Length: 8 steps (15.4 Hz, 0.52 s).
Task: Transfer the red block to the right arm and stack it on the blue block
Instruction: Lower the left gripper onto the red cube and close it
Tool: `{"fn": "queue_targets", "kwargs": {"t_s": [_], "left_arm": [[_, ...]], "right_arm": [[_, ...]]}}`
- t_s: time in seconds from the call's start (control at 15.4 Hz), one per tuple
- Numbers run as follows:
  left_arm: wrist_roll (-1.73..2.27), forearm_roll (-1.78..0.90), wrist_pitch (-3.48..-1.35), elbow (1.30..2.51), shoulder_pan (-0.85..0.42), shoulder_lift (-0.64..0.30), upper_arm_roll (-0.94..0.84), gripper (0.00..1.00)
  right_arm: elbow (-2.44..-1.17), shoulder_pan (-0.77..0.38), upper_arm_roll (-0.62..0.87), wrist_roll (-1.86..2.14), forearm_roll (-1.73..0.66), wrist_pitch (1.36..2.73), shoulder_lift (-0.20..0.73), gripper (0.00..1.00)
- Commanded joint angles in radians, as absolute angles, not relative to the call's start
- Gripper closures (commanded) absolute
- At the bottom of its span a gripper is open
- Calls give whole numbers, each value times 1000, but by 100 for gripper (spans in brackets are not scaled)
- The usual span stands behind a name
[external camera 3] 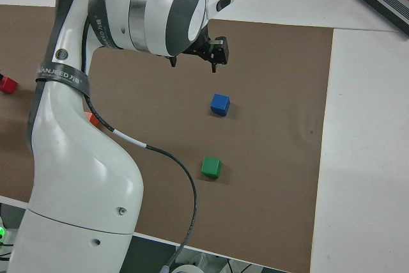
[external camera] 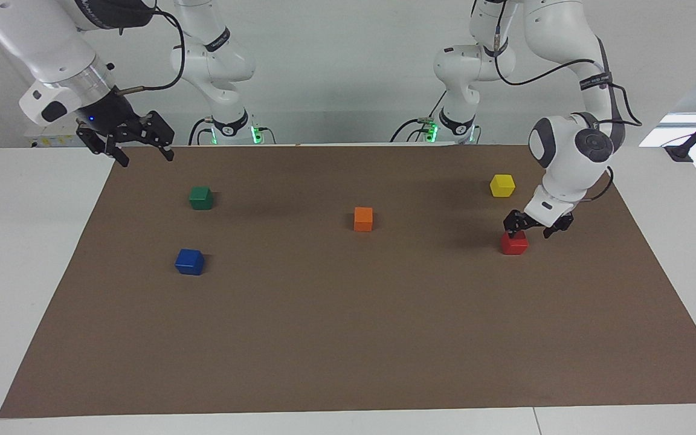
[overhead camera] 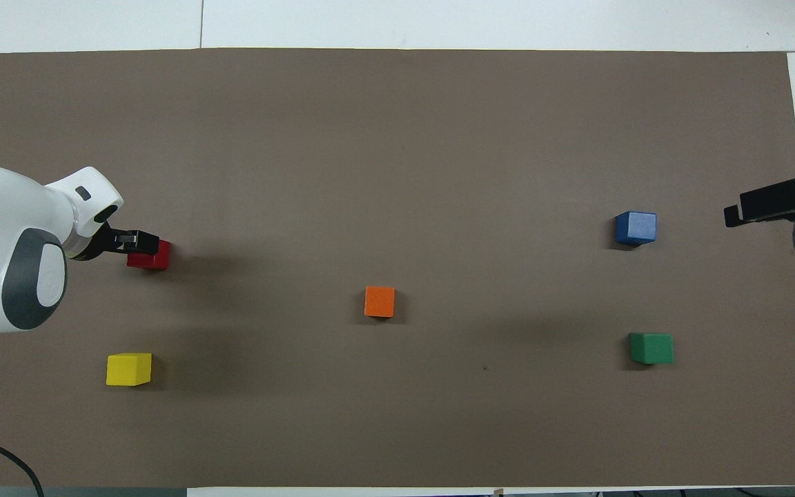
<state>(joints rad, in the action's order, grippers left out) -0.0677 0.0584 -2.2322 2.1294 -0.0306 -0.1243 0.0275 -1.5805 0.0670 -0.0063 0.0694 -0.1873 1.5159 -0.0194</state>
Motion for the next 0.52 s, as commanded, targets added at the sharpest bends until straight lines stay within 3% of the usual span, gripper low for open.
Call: {"fn": "queue_targets", "kwargs": {"t_s": [0.0, 0.46], "left_arm": [[-23, 80, -2275, 2152, -37, -140, 26, 0], [-25, 77, -2326, 2178, -46, -186, 26, 0]], "right_arm": [[-1614, 83, -5, 100, -308, 1517, -34, 0], [-1706, 106, -11, 110, -631, 1516, -38, 0]]}}
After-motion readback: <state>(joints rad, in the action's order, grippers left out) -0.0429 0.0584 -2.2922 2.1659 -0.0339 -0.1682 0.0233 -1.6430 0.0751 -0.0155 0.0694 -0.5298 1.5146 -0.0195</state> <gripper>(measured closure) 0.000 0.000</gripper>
